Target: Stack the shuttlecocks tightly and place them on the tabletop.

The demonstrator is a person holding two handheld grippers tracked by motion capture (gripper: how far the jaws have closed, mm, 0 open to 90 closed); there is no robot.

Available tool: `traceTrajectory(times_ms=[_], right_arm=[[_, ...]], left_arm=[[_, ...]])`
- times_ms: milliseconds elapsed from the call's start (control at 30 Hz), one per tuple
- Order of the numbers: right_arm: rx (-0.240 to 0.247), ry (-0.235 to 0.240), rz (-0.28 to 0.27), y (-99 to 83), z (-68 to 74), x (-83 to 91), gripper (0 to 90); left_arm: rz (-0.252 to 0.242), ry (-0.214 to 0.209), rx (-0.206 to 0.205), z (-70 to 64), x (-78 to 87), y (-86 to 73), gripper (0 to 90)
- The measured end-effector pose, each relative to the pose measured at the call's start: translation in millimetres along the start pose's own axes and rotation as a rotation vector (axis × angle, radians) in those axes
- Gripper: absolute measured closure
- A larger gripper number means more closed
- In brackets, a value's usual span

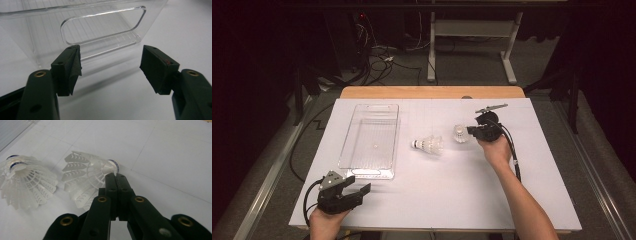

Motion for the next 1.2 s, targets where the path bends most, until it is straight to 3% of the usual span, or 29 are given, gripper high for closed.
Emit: traceTrajectory(times_ms=[267,733,1200], right_arm=[[0.034,0.033,-0.004,-8.0,5.8,15.5,90.0],[0.039,0.111,-0.002,-26.7,19.2,33.4,90.0],[0.042,0.14,-0.013,-43.6,22.9,53.3,90.0]], left_arm=[[0.002,0.003,-0.002,0.1,-0.1,0.0,33.7],[0.001,0.005,-0.004,-0.5,-0.2,0.0,33.7],[0.001,0.007,-0.004,-0.5,-0.4,0.1,33.8]])
Point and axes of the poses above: each handheld gripper's, and its own axes: x roughly backward along the jaws, y roughly out of its top, z roughly to its left, the point moved 6 cm from there along -x, roughly forward along the jaws
